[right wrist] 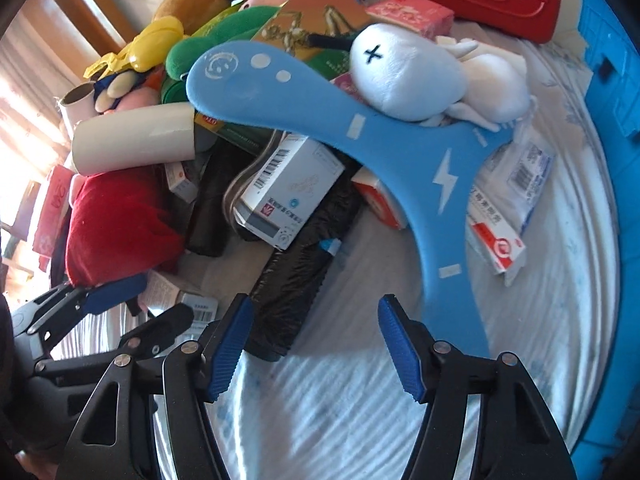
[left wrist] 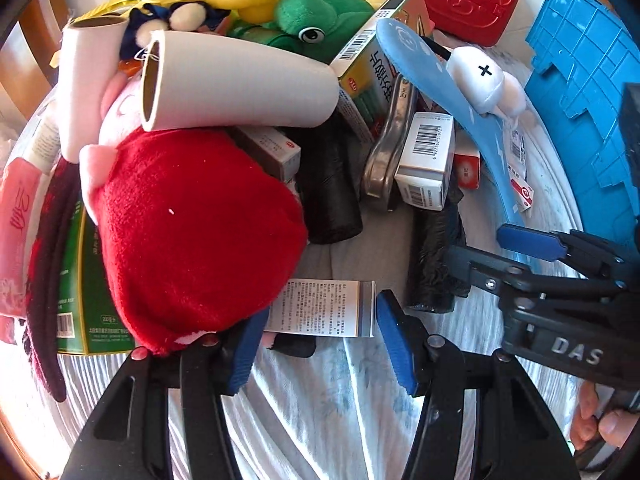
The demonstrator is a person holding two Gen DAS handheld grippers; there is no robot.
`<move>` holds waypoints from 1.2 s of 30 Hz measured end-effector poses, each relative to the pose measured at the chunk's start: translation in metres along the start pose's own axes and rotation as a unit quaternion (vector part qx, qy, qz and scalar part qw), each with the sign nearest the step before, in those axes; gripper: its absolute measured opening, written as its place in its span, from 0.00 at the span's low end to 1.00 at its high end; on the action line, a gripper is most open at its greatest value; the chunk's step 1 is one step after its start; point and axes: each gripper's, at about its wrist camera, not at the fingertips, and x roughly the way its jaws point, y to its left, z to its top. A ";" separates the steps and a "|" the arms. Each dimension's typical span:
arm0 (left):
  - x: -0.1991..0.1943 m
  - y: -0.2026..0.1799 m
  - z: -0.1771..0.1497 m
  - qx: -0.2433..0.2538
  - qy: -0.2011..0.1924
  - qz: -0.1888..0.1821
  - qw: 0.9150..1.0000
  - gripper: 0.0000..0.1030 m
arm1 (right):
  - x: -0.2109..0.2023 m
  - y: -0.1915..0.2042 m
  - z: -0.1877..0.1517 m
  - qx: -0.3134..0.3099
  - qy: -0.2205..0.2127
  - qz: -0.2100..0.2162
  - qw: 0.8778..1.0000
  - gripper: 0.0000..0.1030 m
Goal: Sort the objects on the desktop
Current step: 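Grasp a white medicine box with the left gripper while the right gripper grasps a black wrapped roll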
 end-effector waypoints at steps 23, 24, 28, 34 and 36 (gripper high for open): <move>0.001 -0.004 -0.040 -0.001 0.027 0.017 0.999 0.53 | -0.010 -0.026 -0.075 0.010 0.042 -0.014 0.999 0.34; 0.004 0.002 -0.048 -0.008 0.037 0.024 0.999 0.53 | -0.011 -0.023 -0.079 0.005 0.043 -0.014 0.999 0.34; 0.002 0.025 -0.071 -0.042 0.051 0.036 0.997 0.53 | -0.013 -0.007 -0.094 -0.015 0.048 -0.001 0.999 0.34; -0.019 0.020 -0.060 -0.074 0.033 -0.009 0.997 0.53 | -0.016 -0.003 -0.102 0.003 0.051 0.010 0.999 0.38; -0.022 0.014 -0.051 -0.084 0.025 -0.028 0.996 0.57 | -0.019 -0.008 -0.103 0.014 0.049 0.007 0.999 0.45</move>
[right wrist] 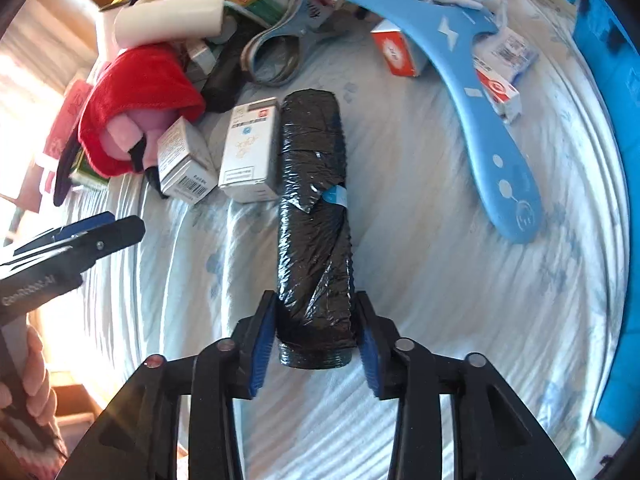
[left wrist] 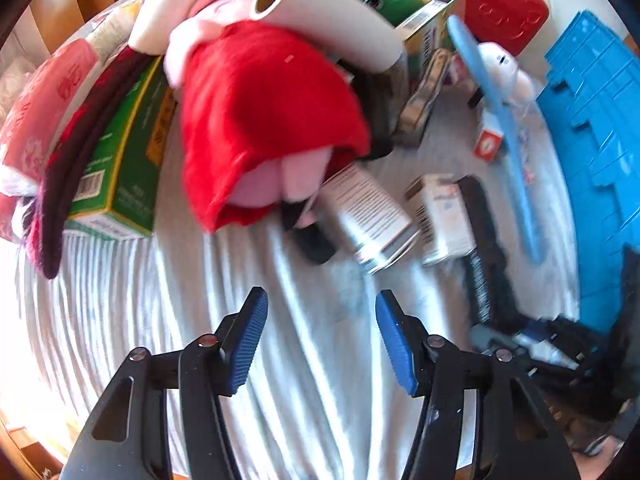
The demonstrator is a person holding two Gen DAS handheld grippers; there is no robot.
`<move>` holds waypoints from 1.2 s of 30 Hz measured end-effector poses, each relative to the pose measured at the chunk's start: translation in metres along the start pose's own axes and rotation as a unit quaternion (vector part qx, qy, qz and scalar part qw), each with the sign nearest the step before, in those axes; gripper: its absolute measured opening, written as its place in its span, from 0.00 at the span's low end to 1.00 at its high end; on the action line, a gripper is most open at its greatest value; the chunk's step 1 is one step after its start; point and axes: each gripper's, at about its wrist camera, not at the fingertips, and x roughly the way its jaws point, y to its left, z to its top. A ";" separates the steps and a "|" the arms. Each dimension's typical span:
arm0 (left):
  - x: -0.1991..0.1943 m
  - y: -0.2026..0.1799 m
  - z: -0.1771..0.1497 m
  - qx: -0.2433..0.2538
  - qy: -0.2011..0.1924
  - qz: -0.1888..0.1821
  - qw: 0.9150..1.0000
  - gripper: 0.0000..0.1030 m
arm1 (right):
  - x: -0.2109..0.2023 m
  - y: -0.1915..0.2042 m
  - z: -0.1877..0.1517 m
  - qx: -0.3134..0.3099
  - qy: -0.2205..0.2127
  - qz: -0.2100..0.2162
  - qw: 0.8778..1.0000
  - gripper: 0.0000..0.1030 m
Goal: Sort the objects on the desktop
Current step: 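Grasp a white medicine box with the left gripper while the right gripper grasps a black wrapped roll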
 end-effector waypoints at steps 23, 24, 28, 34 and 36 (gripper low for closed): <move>0.021 -0.003 -0.002 0.079 0.012 0.047 0.996 0.28 | -0.007 0.017 0.036 -0.030 -0.039 -0.049 0.998 0.54; 0.019 -0.003 0.001 0.072 0.014 0.038 0.997 0.28 | -0.006 0.018 0.038 -0.030 -0.038 -0.052 0.997 0.54; 0.009 -0.004 0.008 0.064 -0.003 0.026 0.998 0.37 | -0.008 0.021 0.041 -0.030 -0.038 -0.056 0.997 0.54; 0.027 -0.015 0.018 0.074 0.004 0.056 0.996 0.45 | -0.006 0.023 0.047 -0.028 -0.028 -0.056 0.998 0.54; 0.027 -0.019 0.016 0.082 -0.001 0.063 0.995 0.45 | -0.003 0.024 0.048 -0.028 -0.025 -0.057 0.998 0.54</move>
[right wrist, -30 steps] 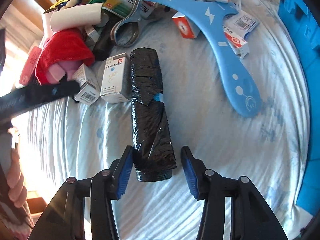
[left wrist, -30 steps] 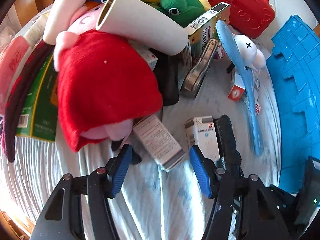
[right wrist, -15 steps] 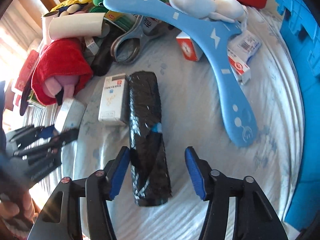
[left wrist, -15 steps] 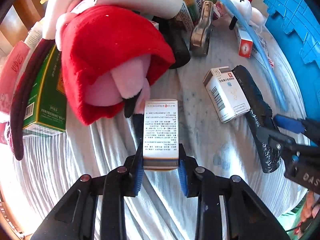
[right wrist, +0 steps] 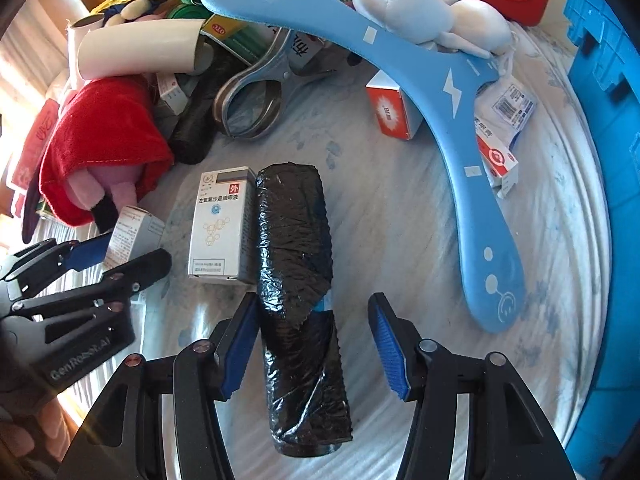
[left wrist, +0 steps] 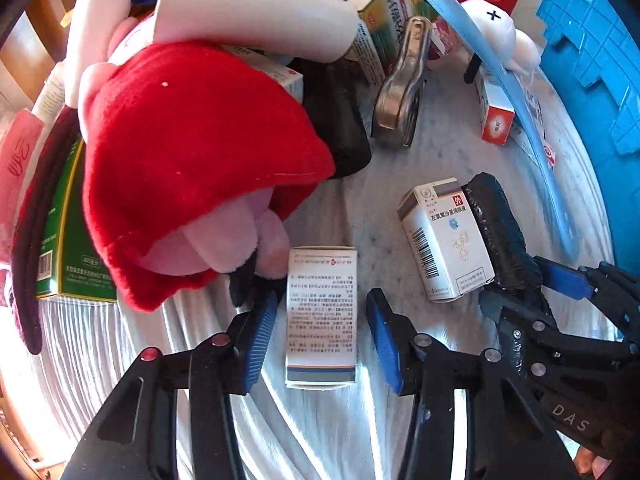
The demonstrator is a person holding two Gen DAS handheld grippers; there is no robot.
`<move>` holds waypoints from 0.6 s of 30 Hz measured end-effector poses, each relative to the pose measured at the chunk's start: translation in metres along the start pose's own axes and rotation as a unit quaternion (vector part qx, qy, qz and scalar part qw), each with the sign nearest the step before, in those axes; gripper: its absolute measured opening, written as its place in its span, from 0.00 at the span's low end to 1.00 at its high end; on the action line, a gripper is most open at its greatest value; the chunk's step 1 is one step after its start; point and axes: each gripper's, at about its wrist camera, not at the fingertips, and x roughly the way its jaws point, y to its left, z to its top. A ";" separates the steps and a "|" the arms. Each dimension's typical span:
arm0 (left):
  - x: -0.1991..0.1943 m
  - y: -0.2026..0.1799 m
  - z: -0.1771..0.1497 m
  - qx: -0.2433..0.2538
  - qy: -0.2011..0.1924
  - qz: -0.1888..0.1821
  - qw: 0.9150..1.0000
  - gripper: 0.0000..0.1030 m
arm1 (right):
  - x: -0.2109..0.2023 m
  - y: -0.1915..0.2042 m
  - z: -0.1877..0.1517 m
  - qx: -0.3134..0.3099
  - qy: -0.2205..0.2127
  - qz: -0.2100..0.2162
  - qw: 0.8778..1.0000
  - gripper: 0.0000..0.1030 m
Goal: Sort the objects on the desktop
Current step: 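Grasp a white medicine box with the left gripper while the right gripper grasps a black wrapped roll, then lift the medicine box and black roll and carry both over the crate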
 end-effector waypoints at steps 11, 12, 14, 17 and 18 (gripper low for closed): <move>-0.008 0.002 -0.008 0.005 -0.020 0.003 1.000 0.44 | -0.007 0.009 -0.003 -0.011 -0.017 -0.006 1.000 0.54; -0.009 0.002 -0.009 0.002 -0.021 0.003 1.000 0.38 | -0.008 0.011 -0.003 -0.015 -0.023 -0.013 1.000 0.49; -0.013 0.003 -0.010 0.006 -0.021 0.001 1.000 0.28 | -0.012 0.014 -0.005 -0.021 -0.026 -0.025 0.999 0.33; -0.029 0.004 -0.012 0.011 -0.040 0.008 0.999 0.29 | -0.023 0.015 -0.010 -0.019 -0.035 -0.021 0.999 0.33; -0.036 0.005 -0.012 0.010 -0.048 0.008 0.999 0.29 | -0.028 0.016 -0.011 -0.019 -0.040 -0.020 0.999 0.33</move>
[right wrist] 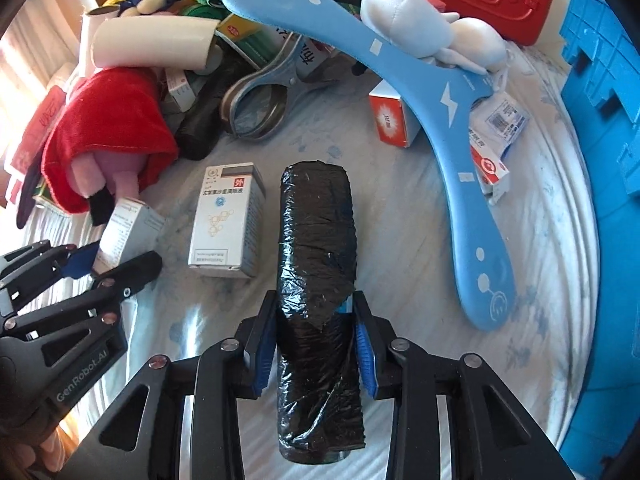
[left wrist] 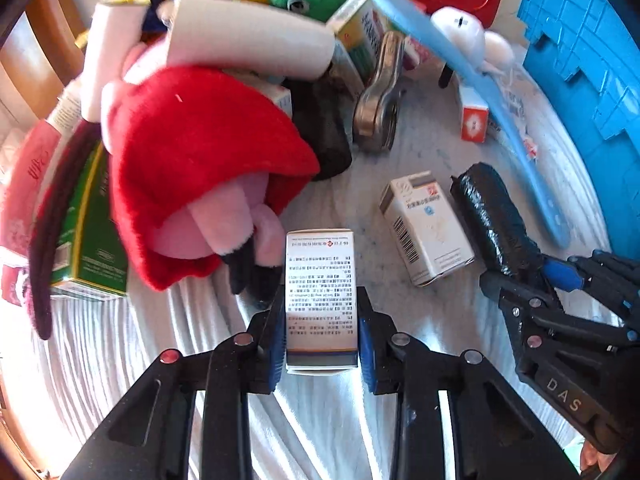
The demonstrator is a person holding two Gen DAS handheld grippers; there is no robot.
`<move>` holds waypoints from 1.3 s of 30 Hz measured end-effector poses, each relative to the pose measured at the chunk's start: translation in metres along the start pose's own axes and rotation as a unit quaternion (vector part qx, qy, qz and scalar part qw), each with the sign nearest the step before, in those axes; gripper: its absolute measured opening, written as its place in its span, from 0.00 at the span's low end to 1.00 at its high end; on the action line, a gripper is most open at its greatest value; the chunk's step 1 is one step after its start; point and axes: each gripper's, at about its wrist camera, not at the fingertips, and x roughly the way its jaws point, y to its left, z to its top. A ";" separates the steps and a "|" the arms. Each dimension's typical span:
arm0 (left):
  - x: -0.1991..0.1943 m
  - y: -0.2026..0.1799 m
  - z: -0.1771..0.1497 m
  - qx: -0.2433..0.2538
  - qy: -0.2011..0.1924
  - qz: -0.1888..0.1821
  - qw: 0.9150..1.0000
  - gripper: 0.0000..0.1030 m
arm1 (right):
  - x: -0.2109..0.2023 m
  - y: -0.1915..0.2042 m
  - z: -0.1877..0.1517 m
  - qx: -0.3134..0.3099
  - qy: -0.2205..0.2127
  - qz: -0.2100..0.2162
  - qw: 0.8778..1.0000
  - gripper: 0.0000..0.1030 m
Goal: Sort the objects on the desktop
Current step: 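Lift the medicine box and black roll and carry both over the crate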
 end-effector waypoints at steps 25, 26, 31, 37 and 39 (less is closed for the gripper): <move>-0.239 -0.103 0.074 0.073 -0.272 -0.066 0.957 0.28 | -0.264 -0.067 -0.005 0.026 -0.318 -0.011 0.948 0.33; -0.245 -0.112 0.075 0.078 -0.278 -0.069 0.955 0.28 | -0.274 -0.074 -0.008 0.033 -0.327 -0.018 0.944 0.33; -0.285 -0.162 0.082 0.103 -0.304 -0.099 0.942 0.28 | -0.323 -0.106 -0.032 0.061 -0.362 -0.060 0.928 0.33; -0.310 -0.238 0.092 0.141 -0.324 -0.135 0.926 0.28 | -0.364 -0.158 -0.066 0.105 -0.387 -0.120 0.908 0.33; -0.316 -0.265 0.092 0.155 -0.325 -0.146 0.921 0.28 | -0.375 -0.177 -0.076 0.116 -0.389 -0.137 0.904 0.33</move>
